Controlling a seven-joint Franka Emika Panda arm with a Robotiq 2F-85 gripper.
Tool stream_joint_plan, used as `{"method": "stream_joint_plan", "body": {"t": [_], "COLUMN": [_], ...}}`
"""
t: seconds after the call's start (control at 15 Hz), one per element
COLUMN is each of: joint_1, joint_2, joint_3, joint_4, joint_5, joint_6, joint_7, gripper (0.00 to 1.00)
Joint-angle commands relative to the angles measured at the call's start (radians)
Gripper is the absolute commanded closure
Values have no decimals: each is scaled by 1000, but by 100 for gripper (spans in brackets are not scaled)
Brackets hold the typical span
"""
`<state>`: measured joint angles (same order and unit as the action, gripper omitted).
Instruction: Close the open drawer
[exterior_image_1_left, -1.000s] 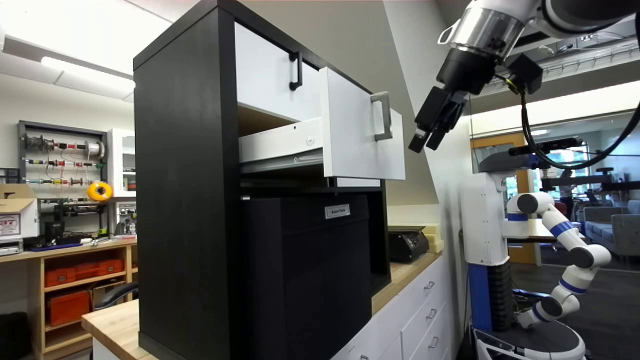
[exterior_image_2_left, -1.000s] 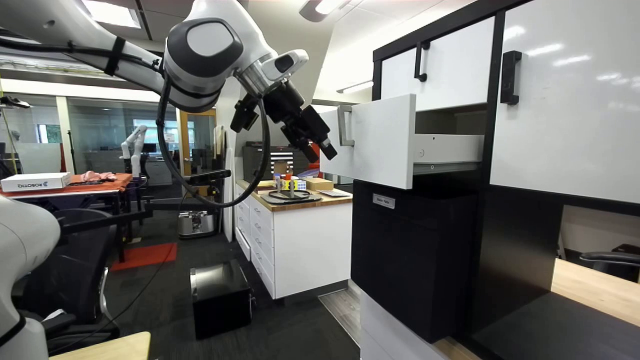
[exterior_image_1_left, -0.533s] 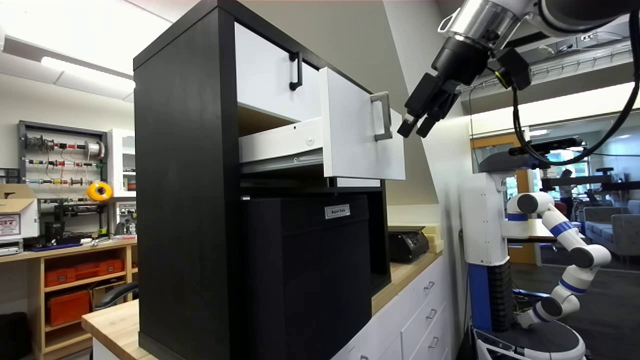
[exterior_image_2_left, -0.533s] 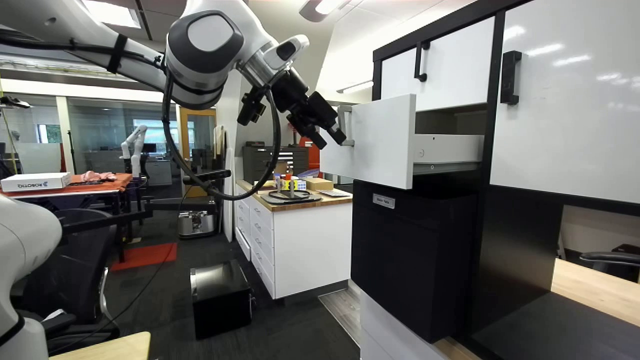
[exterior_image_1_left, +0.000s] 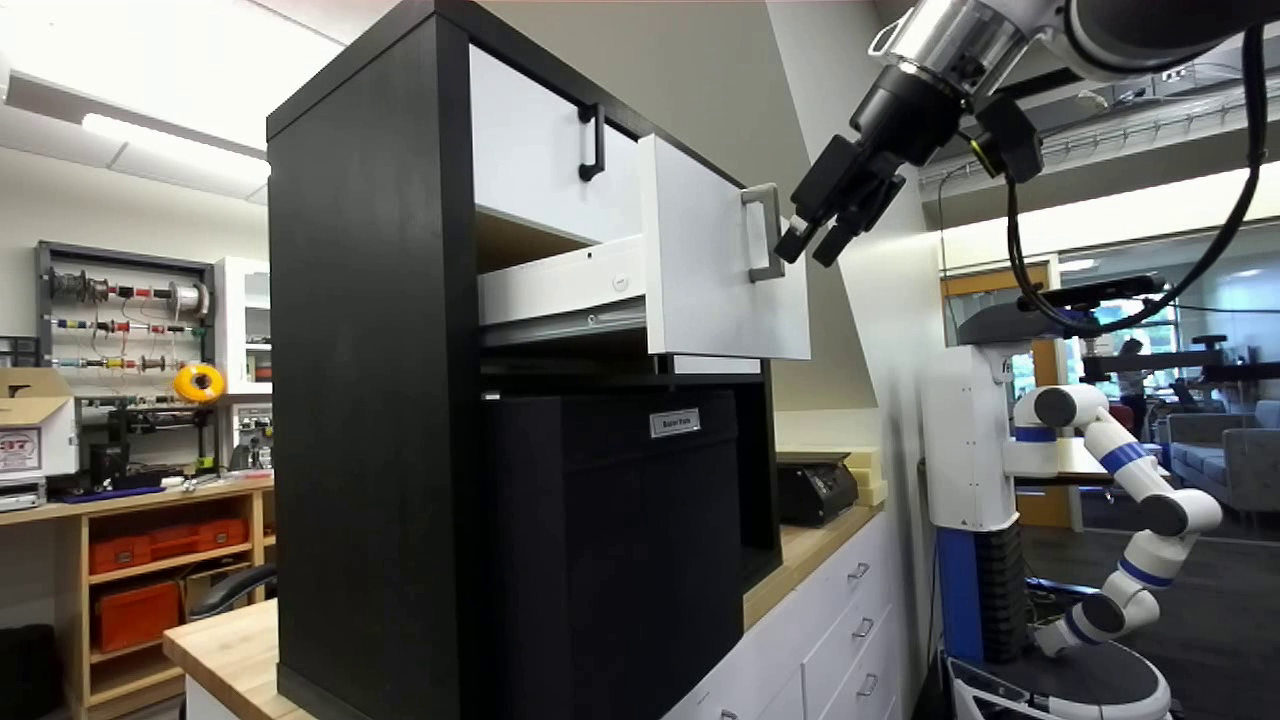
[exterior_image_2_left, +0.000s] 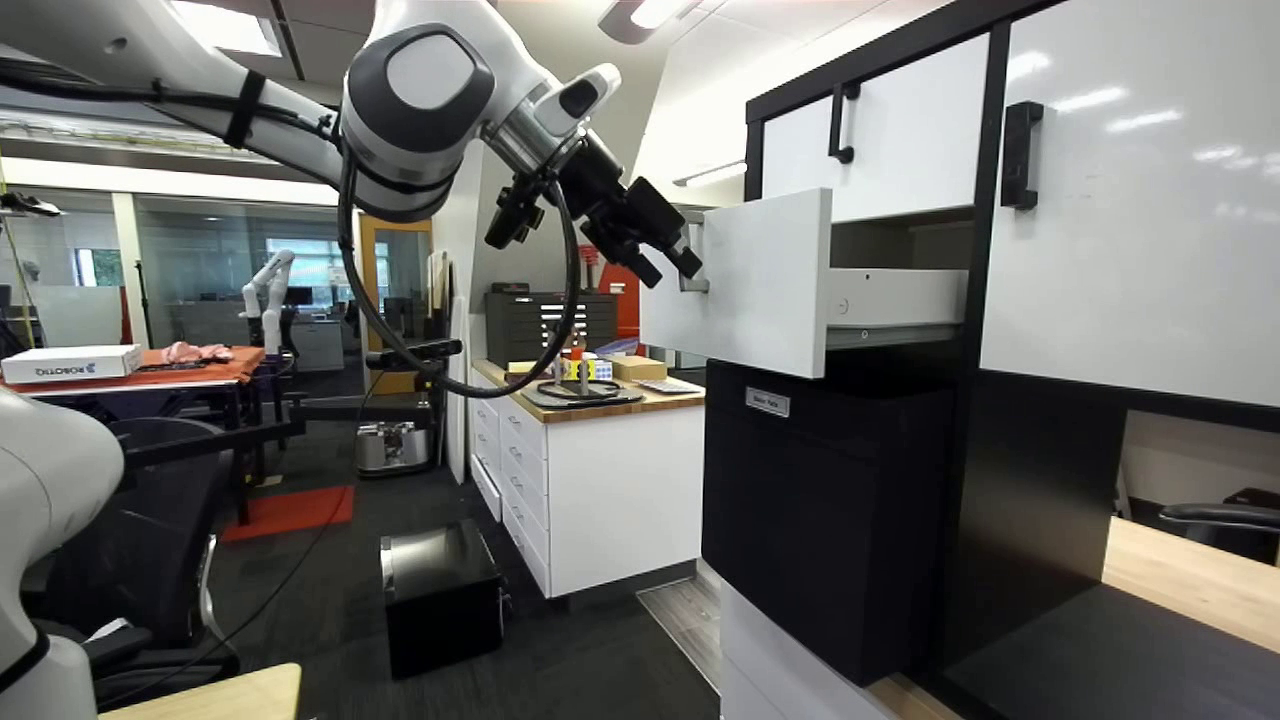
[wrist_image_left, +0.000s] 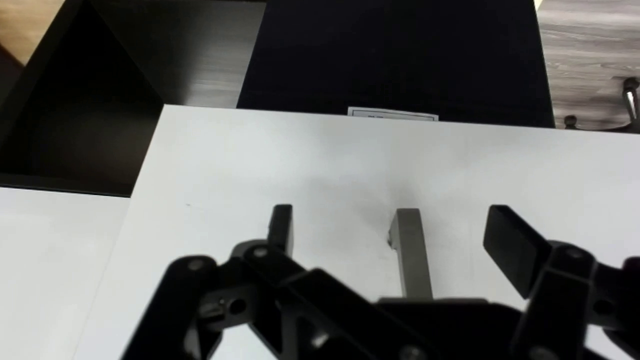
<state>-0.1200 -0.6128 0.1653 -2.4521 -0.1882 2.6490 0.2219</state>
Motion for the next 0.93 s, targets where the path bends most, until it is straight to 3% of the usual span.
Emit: {"method": "stream_joint_plan", "body": {"t": [0.0, 0.07, 0.73, 0.87], "joint_1": [4, 5, 17, 17], "joint_2": [39, 44, 72, 71], "joint_3": [-5, -5, -5, 2], "joint_4": [24, 25, 30, 30], "joint_5": [18, 22, 38, 31], "joint_6": [40, 44, 62, 64], "joint_7": [11, 10, 4, 5], "gripper": [28, 30, 96, 100]}}
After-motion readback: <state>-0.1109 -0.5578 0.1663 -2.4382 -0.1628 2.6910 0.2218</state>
